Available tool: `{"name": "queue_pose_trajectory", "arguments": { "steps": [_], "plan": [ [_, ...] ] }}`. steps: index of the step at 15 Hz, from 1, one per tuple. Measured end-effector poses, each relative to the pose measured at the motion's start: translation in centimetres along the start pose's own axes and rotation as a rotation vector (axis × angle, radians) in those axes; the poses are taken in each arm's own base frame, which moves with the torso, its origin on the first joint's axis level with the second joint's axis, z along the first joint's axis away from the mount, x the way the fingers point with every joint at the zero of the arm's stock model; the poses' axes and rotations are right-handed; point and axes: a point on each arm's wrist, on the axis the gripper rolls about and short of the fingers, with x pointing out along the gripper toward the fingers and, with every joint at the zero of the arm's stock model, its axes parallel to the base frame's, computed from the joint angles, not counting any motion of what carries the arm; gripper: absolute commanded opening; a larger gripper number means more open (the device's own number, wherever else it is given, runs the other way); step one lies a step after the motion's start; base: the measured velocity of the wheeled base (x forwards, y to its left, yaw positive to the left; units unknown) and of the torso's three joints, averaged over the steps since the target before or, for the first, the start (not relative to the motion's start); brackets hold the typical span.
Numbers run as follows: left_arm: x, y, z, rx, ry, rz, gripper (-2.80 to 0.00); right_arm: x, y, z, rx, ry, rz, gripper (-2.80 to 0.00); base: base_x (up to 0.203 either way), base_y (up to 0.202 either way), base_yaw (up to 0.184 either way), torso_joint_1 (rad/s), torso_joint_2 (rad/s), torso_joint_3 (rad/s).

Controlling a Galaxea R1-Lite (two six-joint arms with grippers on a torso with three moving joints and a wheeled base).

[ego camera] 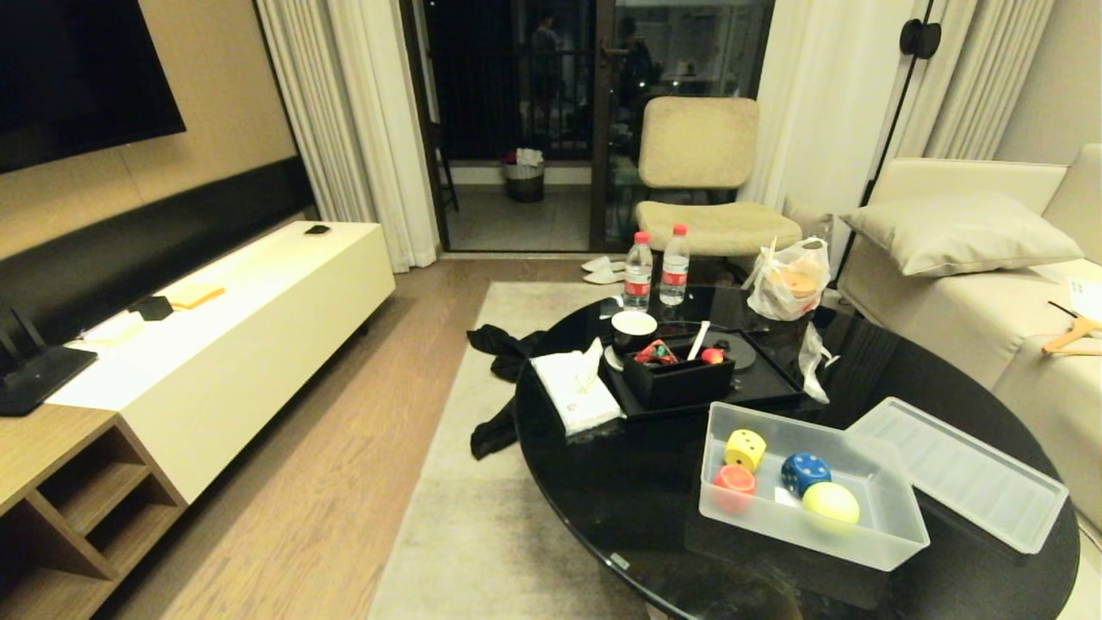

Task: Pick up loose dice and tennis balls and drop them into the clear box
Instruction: Find toys out of the box

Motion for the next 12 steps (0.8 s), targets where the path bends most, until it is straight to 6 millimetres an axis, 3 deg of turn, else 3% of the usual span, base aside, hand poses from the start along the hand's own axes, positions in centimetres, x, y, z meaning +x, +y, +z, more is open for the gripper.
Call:
{"name": "queue_pose_trajectory", "arguments": {
  "steps": [12],
  "plan": [
    [0.00, 0.00, 0.00, 0.000, 0.000, 0.000, -2.80, 0.00, 0.00, 0.00, -0.001, 0.000, 0.000, -2.80, 0.000, 0.000, 0.000, 0.000, 0.00, 0.000]
  ]
}}
